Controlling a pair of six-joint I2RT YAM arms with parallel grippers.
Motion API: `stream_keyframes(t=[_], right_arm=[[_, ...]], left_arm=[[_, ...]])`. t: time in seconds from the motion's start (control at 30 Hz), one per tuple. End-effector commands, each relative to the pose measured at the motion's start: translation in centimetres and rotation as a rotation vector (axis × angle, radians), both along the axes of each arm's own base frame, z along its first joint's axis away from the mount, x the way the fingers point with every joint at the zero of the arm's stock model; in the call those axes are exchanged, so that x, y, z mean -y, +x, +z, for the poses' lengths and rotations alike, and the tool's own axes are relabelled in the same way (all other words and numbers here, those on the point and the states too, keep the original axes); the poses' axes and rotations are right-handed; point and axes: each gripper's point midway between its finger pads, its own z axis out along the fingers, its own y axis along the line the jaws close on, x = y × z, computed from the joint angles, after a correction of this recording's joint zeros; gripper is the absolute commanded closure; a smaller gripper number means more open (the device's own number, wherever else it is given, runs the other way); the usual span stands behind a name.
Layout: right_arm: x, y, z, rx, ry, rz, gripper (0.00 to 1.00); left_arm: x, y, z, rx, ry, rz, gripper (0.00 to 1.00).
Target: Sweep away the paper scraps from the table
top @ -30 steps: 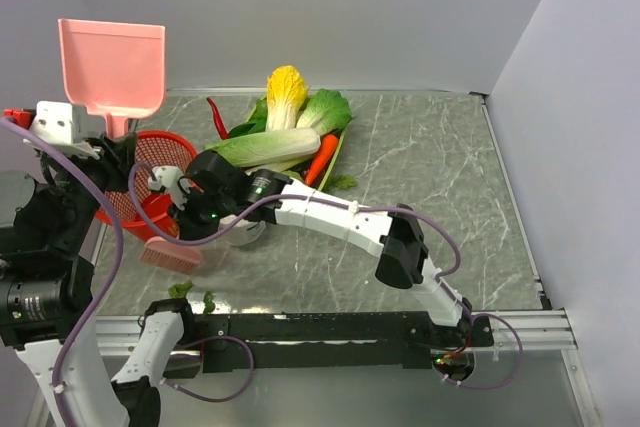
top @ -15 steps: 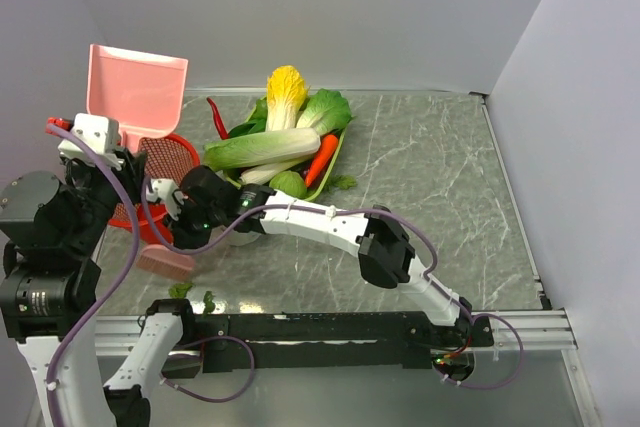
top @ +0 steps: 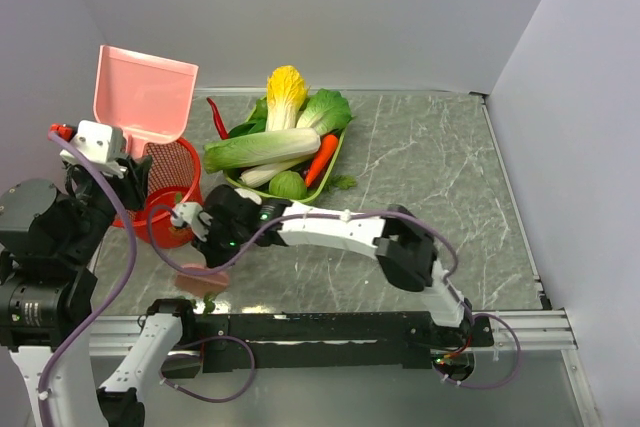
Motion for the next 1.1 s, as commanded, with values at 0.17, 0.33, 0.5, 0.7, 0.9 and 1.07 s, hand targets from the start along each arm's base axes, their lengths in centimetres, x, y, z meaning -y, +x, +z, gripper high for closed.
stream_keyframes(t=[0.17, 0.33, 0.5, 0.7, 0.9, 1.07], right_arm=[[12.1, -0.9, 1.6, 0.238, -0.146, 0.057, 1.00], [12.0, -0.5, 4.8, 0.307, -0.095, 0.084, 1.00], [7.8, -0.4, 9.4, 0.269, 0.032, 0.039, 1.00], [1.9, -2.0, 10.4, 0.168, 0.115, 0.030, 1.00], [-2.8, -4.4, 9.0, 0.032, 0.145, 0.033, 1.00], [-3.5, -5.3, 5.2, -0.023, 0.075, 0.039, 1.00]], left_arm=[[0.9, -1.0, 3.2, 0.091, -0.022, -0.049, 0.99], [1.1, -1.3, 3.7, 0.103, -0.032, -0.056, 0.99], [1.0, -1.3, 4.3, 0.121, -0.036, -0.053, 0.99], [1.0, -1.4, 4.1, 0.118, -0.035, -0.050, 0.99], [1.4, -1.5, 3.4, 0.101, -0.033, -0.075, 0.99], [1.4, -1.7, 3.2, 0.094, -0.029, -0.075, 0.99]])
